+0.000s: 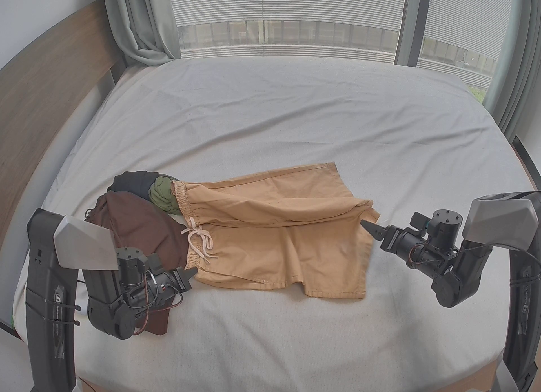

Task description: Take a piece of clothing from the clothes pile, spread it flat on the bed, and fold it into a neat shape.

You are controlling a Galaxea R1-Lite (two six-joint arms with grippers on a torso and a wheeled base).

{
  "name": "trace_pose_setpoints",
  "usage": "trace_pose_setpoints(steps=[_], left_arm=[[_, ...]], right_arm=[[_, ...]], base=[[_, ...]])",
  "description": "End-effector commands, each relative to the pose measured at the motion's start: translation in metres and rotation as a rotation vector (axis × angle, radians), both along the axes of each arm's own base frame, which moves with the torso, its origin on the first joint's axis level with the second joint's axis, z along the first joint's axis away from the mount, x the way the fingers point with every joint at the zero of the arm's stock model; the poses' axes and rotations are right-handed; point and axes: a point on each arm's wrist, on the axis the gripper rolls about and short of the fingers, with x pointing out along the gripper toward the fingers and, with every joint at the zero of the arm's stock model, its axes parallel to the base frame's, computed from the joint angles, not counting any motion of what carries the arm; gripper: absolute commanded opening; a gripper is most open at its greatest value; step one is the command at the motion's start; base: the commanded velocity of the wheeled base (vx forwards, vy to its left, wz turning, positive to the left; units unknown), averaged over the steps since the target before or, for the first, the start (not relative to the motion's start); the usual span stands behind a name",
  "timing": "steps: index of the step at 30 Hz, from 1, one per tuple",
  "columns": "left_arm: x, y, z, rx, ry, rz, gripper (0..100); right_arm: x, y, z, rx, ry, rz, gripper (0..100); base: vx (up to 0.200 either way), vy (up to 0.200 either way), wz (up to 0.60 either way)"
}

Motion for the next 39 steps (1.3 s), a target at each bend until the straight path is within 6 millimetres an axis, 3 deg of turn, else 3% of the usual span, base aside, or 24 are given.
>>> trace_pose_setpoints(steps=[1,6,7,15,23,31,39], left_arm=[[0.0,0.001,-0.001,0.0,0.002,0.002,0],[0.001,0.001,-0.001,0.0,0.0,0.002,0],[0.001,0.0,-0.001,0.0,0.0,0.0,0],[0.001,0.0,0.0,0.002,-0.006,-0.001,0],[0.001,0.0,0.0,0.002,-0.006,-0.001,0],[0.001,0.0,0.001,0.002,-0.009,-0.001,0],[0.002,0.0,0.001,0.002,-0.012,-0.001,0]], right_arm=[[-0.016,-0.001,-0.005,-0.01,0.065,0.028,100],[-0.031,0.002,-0.009,-0.024,0.123,0.053,100],[-0.041,0.004,-0.016,-0.046,0.191,0.069,100],[-0.06,0.003,-0.026,-0.04,0.313,0.157,100],[-0.058,0.006,-0.039,-0.037,0.339,0.177,100],[-0.051,0.016,-0.068,-0.031,0.394,0.202,100],[-0.052,0.032,-0.068,0.033,0.423,0.218,100]], base=[[0.0,0.0,0.0],[0.0,0.0,0.0],[0.0,0.0,0.0],[0.0,0.0,0.0],[0.0,0.0,0.0],[0.0,0.0,0.0],[0.0,0.0,0.0]])
